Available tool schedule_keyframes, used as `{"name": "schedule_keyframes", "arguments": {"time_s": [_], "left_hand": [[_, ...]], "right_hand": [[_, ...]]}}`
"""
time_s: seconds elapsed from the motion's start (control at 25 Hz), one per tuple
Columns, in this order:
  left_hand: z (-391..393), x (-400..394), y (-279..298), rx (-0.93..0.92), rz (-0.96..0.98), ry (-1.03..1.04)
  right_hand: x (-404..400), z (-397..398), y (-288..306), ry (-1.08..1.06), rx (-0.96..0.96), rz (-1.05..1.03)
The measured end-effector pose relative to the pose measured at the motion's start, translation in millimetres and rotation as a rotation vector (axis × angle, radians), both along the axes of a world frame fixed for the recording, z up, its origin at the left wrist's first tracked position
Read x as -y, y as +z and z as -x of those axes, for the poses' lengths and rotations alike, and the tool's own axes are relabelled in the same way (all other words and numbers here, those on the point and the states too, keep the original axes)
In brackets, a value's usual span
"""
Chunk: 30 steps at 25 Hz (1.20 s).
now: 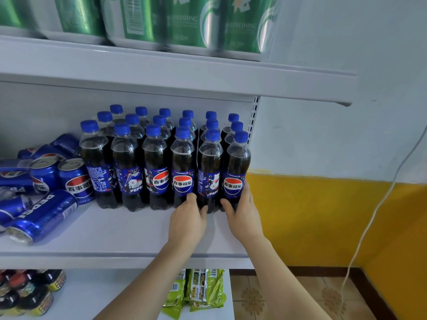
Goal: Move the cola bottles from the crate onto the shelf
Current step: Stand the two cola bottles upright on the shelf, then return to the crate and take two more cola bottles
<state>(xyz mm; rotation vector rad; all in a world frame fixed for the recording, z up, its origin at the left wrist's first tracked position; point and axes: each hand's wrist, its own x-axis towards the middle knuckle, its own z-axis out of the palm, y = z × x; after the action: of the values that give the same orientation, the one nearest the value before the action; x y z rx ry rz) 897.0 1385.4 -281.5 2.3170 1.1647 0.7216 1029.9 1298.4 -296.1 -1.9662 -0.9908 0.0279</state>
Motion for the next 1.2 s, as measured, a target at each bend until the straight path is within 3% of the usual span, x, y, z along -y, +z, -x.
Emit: {"name": "schedule_keyframes", "arguments": {"time_s": [0.24,0.48,0.6,0.84,1.2], "left_hand": [[6,10,7,0.086,-0.045,-0.038],[-5,37,18,0.540,0.042,-0.176],[-18,64,25,0.666,0.108,-0.247],[-61,131,39,0.688,0.236,-0.515],[-92,238,47,0.578,0.440,-0.968]], "right_hand": [[17,4,2,-0.012,0.012,0.033],[58,9,32,-0.056,-0.026,-0.113],[87,10,38,-0.097,-0.034,-0.169],[169,1,47,-0.336,0.007,-0.225],[299,39,50,-0.835,0.021,-0.242]]}}
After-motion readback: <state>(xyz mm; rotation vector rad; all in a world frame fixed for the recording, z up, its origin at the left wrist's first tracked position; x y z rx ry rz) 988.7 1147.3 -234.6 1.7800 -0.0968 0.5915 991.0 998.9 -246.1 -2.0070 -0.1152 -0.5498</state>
